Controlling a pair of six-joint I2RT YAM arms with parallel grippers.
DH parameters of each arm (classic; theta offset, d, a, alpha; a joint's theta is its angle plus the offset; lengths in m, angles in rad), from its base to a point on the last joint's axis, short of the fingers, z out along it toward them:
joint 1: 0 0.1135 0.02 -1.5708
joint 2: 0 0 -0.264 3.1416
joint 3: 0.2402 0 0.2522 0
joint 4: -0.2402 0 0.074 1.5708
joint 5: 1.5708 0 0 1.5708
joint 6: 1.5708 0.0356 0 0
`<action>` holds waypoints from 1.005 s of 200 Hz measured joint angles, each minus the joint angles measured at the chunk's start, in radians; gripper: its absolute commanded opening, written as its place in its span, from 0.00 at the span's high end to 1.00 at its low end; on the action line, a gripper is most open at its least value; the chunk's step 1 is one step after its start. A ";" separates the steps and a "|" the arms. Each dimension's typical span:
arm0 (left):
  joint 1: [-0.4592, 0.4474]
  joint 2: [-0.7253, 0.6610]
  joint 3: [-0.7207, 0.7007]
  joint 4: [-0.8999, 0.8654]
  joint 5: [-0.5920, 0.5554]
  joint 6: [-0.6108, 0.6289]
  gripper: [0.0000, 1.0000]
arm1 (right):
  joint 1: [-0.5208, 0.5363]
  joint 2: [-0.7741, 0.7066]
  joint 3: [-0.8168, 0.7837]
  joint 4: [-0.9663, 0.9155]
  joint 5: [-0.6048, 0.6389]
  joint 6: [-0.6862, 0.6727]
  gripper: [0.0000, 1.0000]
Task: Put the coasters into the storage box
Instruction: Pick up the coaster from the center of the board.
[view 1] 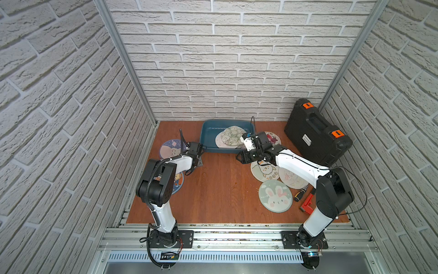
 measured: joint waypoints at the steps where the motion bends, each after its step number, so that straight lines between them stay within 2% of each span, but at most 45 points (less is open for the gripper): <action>1: 0.000 -0.001 0.000 -0.001 0.000 0.000 1.00 | 0.001 0.000 0.000 -0.001 0.000 0.000 0.44; 46: -0.055 -0.072 -0.032 -0.061 0.031 0.002 1.00 | 0.016 0.029 0.045 -0.006 -0.012 0.000 0.44; 103: -0.165 -0.233 -0.099 -0.114 0.048 -0.001 1.00 | 0.035 0.095 0.123 -0.011 -0.055 0.001 0.44; 166: -0.260 -0.352 -0.154 -0.109 0.120 0.008 1.00 | 0.066 0.174 0.217 -0.010 -0.114 0.003 0.44; 201: -0.285 -0.385 -0.179 -0.072 0.180 0.009 1.00 | 0.073 0.201 0.226 -0.002 -0.155 0.012 0.40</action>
